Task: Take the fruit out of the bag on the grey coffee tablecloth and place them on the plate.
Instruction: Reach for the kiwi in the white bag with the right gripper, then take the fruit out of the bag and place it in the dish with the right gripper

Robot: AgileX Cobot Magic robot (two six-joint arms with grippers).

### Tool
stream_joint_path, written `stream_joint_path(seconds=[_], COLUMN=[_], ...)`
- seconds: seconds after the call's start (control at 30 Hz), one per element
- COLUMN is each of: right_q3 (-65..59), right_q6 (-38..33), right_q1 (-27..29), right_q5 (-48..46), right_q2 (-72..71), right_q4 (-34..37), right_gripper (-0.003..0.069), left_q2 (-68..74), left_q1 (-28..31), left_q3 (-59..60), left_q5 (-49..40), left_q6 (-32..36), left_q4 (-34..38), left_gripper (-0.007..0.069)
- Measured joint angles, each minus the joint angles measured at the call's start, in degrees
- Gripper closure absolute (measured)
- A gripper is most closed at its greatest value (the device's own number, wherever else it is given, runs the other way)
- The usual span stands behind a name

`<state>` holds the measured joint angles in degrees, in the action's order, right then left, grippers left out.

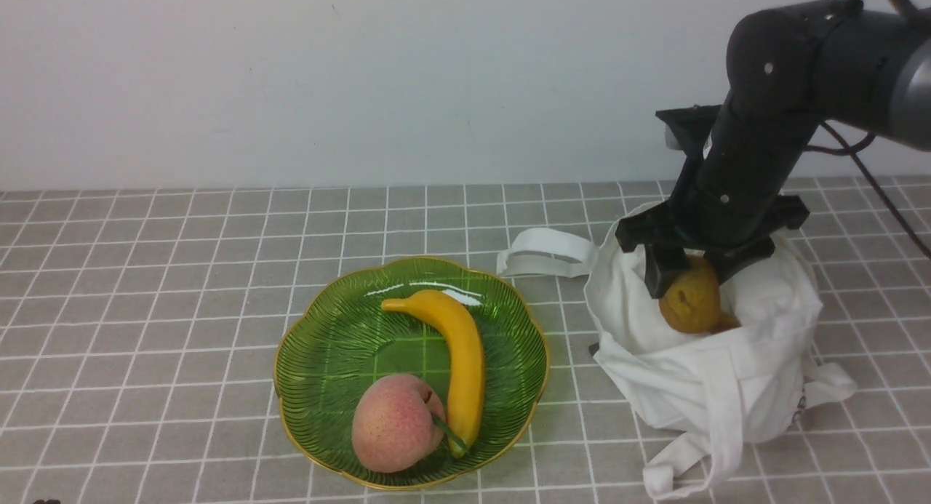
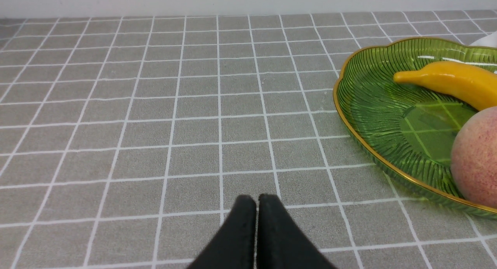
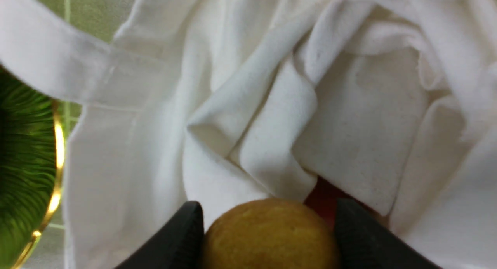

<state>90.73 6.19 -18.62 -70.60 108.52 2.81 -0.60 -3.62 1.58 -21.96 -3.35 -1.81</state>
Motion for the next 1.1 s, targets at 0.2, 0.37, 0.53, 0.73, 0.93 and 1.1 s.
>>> stream_joint_path(seconds=[0.2, 0.37, 0.53, 0.73, 0.93, 1.1], right_q3=[0.0, 0.11, 0.11, 0.11, 0.11, 0.11], right_q6=[-0.74, -4.6, -9.18, -10.07, -10.12, -10.07], right_q1=[0.0, -0.33, -4.4, -12.22, -14.26, -14.26], right_q5=[0.59, 3.83, 6.76, 12.93, 16.23, 17.01], right_q2=[-7.98, -11.98, -10.63, -2.22, 5.51, 8.58], right_q4=[2.78, 11.45, 19.79, 18.94, 13.77, 13.08], right_gripper=[0.027, 0.027, 0.027, 0.027, 0.027, 0.0233], left_q2=[0.0, 0.0, 0.0, 0.0, 0.0, 0.0], left_q1=[0.0, 0.0, 0.0, 0.0, 0.0, 0.0], left_q3=[0.0, 0.0, 0.0, 0.0, 0.0, 0.0], left_q5=[0.0, 0.0, 0.0, 0.0, 0.0, 0.0], left_q6=[0.0, 0.0, 0.0, 0.0, 0.0, 0.0], left_q4=[0.0, 0.0, 0.0, 0.0, 0.0, 0.0], left_gripper=[0.0632, 0.0632, 0.0632, 0.0632, 0.0632, 0.0632])
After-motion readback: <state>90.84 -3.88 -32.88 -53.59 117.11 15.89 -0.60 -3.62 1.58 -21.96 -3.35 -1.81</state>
